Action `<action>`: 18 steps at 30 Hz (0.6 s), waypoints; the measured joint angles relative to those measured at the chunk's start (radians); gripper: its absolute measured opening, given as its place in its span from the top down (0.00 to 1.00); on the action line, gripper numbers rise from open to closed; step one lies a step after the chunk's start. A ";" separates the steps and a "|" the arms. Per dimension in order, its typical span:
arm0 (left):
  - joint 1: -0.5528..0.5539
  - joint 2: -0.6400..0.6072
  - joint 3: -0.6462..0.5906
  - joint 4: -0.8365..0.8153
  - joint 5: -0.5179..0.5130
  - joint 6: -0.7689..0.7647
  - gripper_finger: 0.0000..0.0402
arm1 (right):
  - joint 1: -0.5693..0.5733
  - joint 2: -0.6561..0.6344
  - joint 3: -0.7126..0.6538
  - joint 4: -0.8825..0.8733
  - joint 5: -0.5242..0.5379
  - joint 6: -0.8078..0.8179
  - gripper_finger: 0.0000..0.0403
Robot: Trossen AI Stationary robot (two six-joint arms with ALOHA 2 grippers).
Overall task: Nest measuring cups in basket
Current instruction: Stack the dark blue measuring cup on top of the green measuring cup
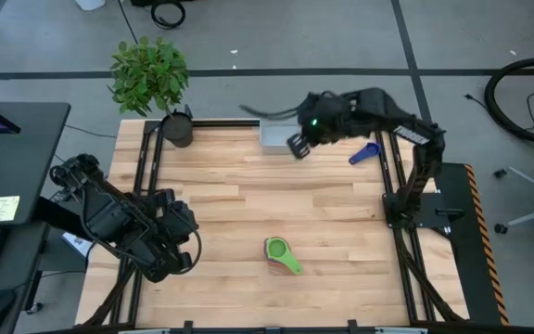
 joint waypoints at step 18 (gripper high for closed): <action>0.214 0.000 0.000 0.000 -0.018 0.003 0.99 | -0.501 -0.410 -0.715 -0.002 -0.063 -0.108 0.97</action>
